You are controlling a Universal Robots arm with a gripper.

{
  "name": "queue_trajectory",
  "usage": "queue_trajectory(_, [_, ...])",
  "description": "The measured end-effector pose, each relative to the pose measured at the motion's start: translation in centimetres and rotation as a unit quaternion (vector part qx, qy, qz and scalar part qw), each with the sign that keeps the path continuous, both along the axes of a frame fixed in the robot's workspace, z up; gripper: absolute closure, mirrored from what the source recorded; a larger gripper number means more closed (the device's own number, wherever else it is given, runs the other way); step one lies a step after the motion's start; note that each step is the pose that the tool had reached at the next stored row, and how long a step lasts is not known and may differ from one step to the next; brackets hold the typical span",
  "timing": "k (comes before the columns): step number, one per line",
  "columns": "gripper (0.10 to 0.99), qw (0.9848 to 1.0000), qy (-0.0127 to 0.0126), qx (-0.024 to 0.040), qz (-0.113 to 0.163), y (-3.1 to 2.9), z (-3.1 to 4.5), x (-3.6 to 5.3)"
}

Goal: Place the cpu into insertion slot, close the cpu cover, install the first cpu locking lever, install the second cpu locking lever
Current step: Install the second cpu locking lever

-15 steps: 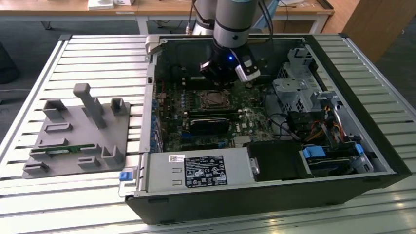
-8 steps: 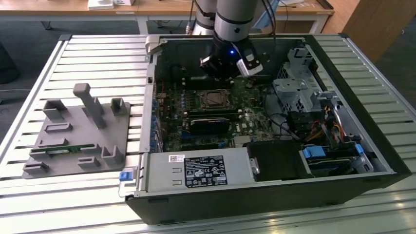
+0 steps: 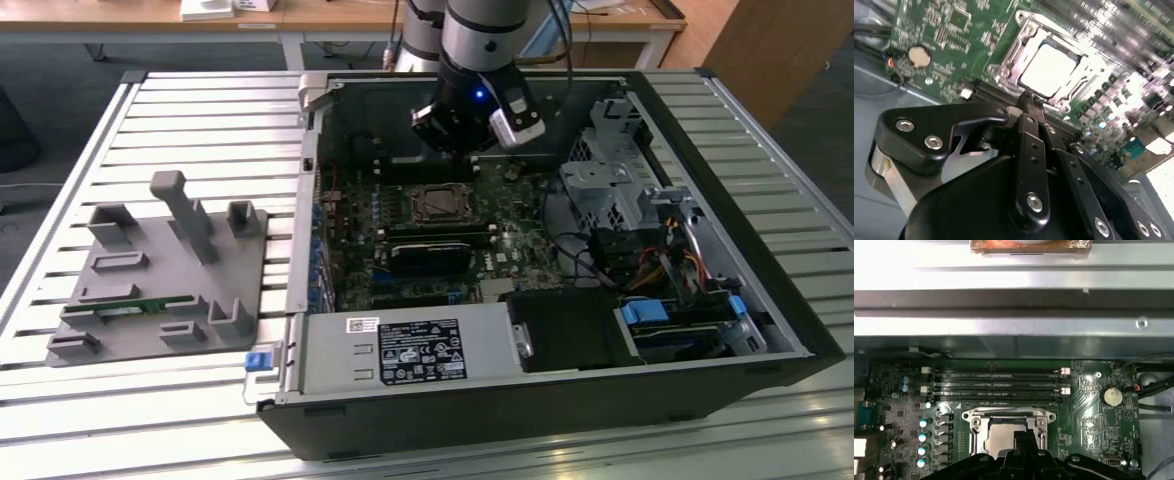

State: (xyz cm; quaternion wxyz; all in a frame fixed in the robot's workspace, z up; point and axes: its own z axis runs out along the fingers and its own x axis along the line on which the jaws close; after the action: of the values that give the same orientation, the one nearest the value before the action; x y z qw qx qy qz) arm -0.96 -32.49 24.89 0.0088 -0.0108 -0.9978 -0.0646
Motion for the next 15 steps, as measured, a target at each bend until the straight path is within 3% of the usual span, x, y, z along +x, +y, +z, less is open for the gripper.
queue_trajectory(7, [0.98,1.0,0.0,0.002,0.0,-1.87,-0.18,0.0])
queue_trajectory(13, [0.98,1.0,0.0004,0.0035,0.0,-3.92,-0.54,0.0])
queue_trajectory(15, [0.98,1.0,0.0006,0.0035,0.0,-4.27,-0.66,0.0])
